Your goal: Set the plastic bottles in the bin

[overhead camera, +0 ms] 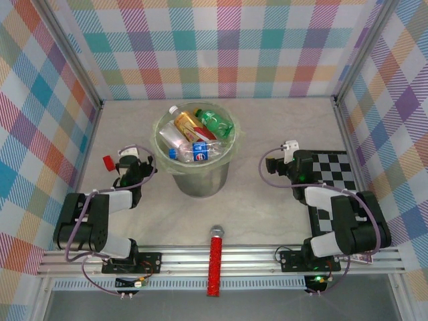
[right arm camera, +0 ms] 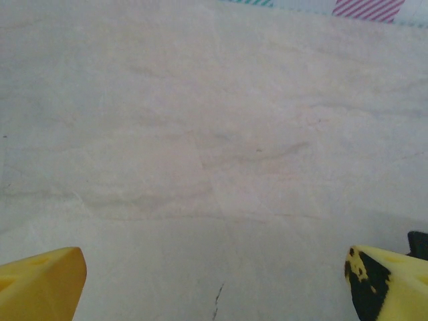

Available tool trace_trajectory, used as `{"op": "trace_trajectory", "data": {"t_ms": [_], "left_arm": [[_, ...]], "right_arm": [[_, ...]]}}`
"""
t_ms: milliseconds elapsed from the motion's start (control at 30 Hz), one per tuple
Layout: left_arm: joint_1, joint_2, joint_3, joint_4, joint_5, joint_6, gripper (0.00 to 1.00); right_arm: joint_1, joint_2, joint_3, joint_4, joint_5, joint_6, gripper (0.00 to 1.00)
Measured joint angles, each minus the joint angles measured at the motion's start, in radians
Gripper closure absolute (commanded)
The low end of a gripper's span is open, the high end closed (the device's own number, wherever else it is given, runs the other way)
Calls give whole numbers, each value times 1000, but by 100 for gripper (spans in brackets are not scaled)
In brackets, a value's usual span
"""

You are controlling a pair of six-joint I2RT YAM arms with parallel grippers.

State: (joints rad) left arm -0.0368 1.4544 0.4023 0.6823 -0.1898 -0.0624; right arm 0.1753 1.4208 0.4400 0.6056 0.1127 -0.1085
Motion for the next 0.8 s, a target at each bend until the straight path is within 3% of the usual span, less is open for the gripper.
{"op": "trace_trajectory", "data": {"t_ms": [367, 500, 800], "left_arm": [[-16, 100, -7, 145, 6, 25, 0], [-47, 121, -15, 163, -7, 46, 0], [-55, 121, -14, 178, -38, 57, 0]], "right_arm": [[-34, 18, -47, 130, -8, -12, 1], [-95, 71, -90, 265, -57, 16, 1], [-125, 116, -80, 253, -82, 61, 1]]}}
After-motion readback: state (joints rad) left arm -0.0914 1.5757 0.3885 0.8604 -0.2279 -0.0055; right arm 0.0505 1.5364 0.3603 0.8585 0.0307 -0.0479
